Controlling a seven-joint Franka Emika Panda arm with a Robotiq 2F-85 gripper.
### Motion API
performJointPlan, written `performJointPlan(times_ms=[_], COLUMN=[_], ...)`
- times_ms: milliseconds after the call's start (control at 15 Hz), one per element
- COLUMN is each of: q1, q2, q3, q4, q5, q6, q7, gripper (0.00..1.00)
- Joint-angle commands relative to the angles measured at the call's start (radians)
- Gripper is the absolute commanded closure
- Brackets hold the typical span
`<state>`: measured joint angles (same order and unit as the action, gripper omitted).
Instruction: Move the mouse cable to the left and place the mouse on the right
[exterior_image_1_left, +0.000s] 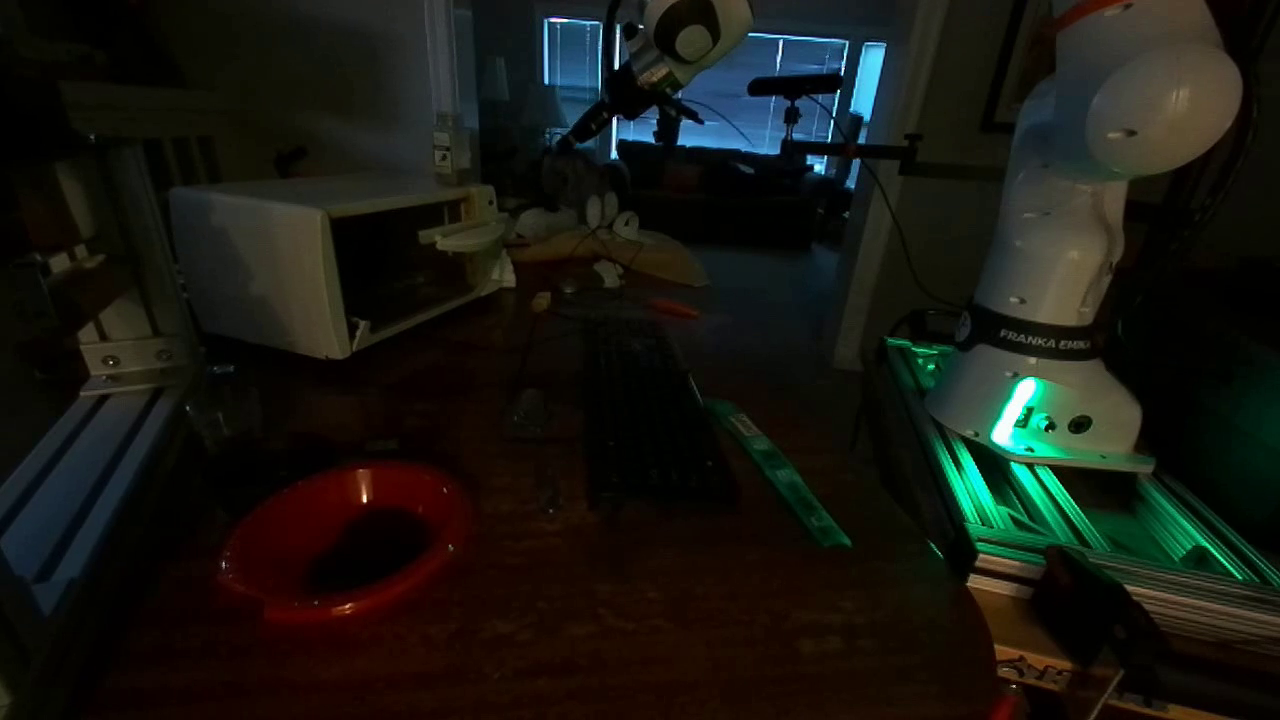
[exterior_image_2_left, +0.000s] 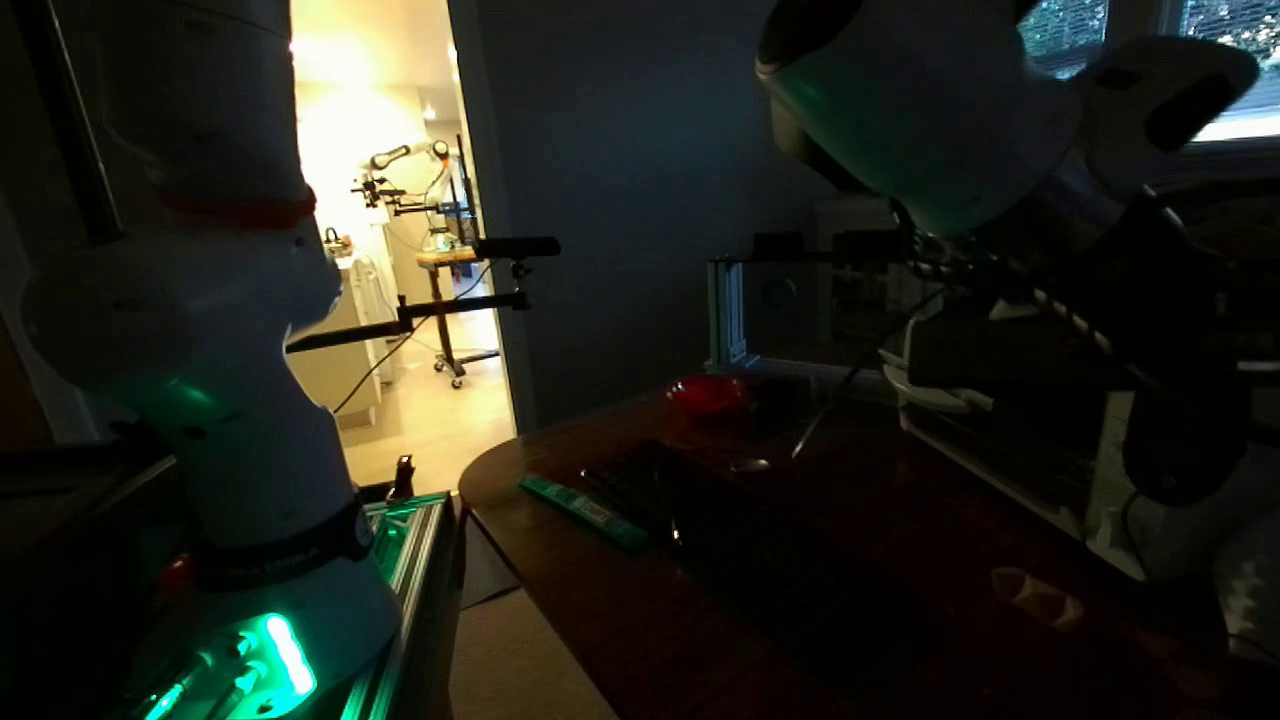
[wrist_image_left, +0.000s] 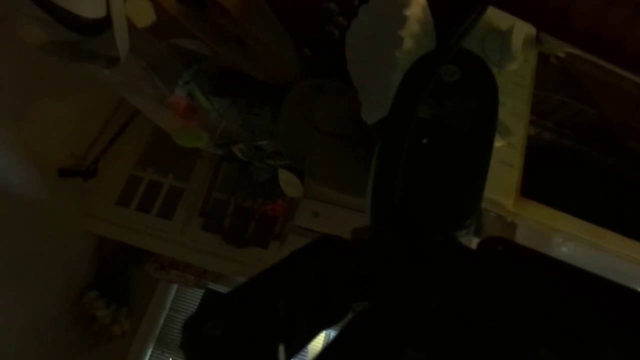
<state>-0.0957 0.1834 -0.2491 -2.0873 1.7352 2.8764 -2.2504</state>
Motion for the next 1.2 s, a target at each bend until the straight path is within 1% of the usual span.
performJointPlan(times_ms=[0,267,667,867,933,1000,1133], q1=[-0.023,-0.041,-0.041,-0.045,-0.050,-0.052,-0.055], q2=[0.144,0.281,0.449,0.521,0.550,0.570,0.629], q3=[-0.015,-0.024,-0.045,-0.047,-0.041,-0.040,-0.033], q4=[0.097,0.186,0.349,0.446,0.486,0.511,0.589], q5=[-0.004,-0.053,-0.129,-0.090,-0.055,-0.045,0.037], q6=[0.007,0.011,0.047,0.083,0.098,0.100,0.128], q7=[0.079,0.196,0.385,0.394,0.381,0.382,0.335], gripper=[0.99,0.99,0.99,0.99,0.99,0.99,0.99])
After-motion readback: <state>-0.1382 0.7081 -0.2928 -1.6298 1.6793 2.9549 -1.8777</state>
